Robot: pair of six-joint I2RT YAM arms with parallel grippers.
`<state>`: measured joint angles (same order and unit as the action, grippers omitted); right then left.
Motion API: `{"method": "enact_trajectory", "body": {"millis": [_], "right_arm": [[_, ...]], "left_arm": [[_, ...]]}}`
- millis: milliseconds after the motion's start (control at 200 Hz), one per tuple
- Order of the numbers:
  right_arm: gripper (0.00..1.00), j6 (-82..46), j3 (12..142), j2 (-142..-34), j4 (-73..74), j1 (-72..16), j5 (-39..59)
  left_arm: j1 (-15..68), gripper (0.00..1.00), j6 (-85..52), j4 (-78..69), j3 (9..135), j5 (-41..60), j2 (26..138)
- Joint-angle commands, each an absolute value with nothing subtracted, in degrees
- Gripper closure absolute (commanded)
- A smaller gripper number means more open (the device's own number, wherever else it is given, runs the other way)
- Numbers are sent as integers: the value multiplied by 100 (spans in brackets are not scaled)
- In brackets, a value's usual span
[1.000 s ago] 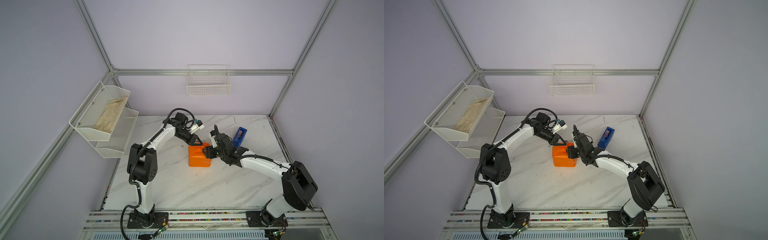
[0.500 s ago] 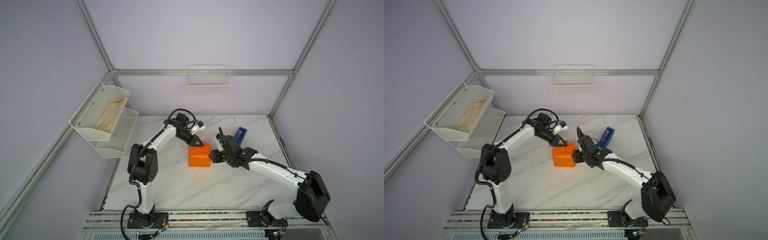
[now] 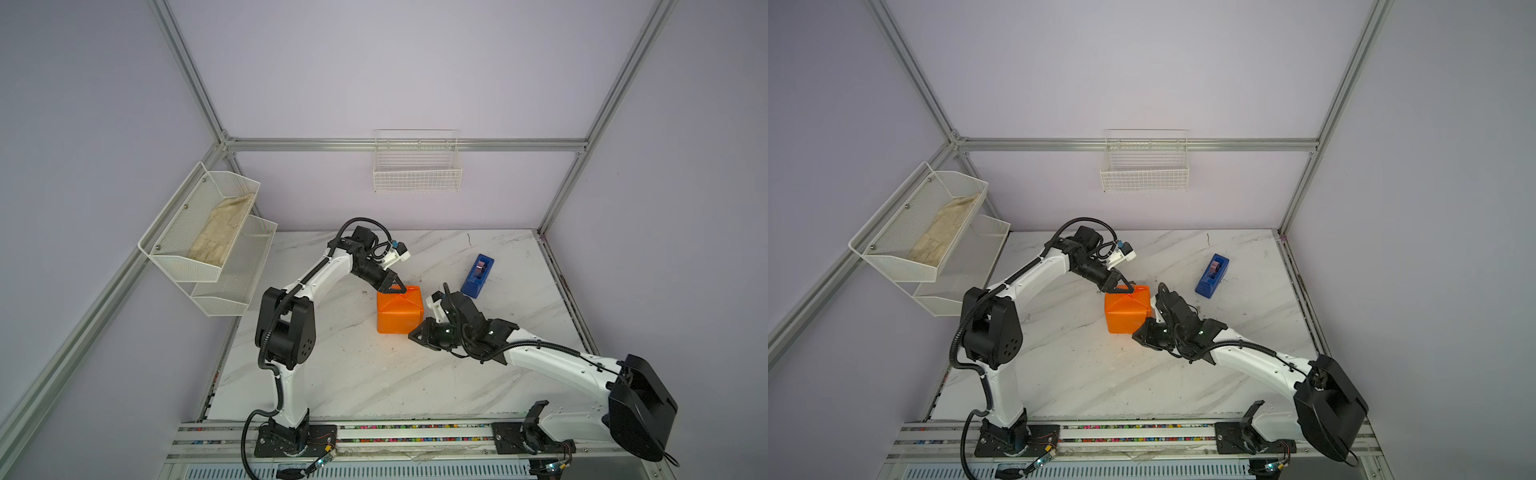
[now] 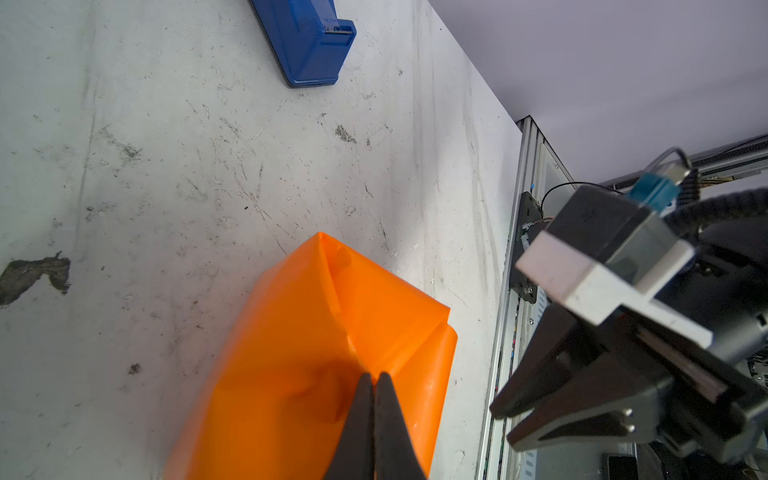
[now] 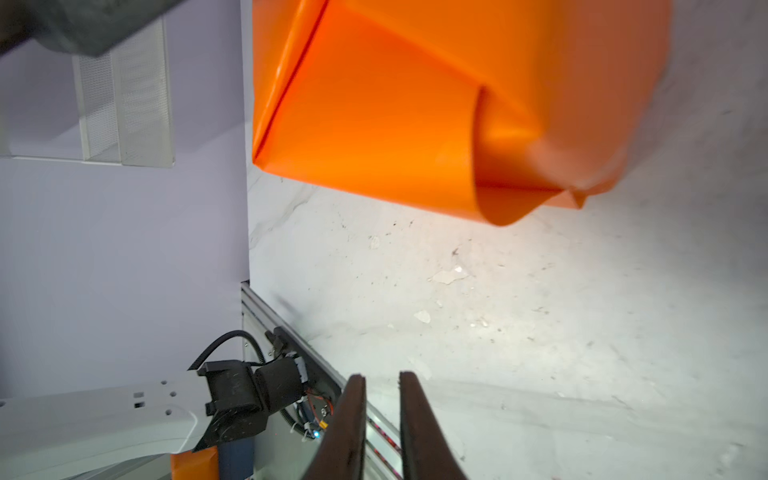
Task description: Wrap the gift box in paper
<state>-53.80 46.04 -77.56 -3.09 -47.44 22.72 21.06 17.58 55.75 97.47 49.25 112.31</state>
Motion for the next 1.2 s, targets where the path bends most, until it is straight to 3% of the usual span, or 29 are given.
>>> {"method": "enact_trajectory", "body": {"millis": [0, 335, 1195], "right_arm": [[86, -6020, 4569, -8118, 767, -4770, 2453], [96, -5782, 4815, -8592, 693, -4215, 2010], [93, -5066, 5489, -9051, 306, -3342, 2271]], "left_arm": [[2136, 100, 1889, 5664, 9558, 4999, 11111], [2136, 100, 1829, 5671, 9222, 5001, 10949], [2170, 100, 251, 5146, 8537, 5147, 10892]]}}
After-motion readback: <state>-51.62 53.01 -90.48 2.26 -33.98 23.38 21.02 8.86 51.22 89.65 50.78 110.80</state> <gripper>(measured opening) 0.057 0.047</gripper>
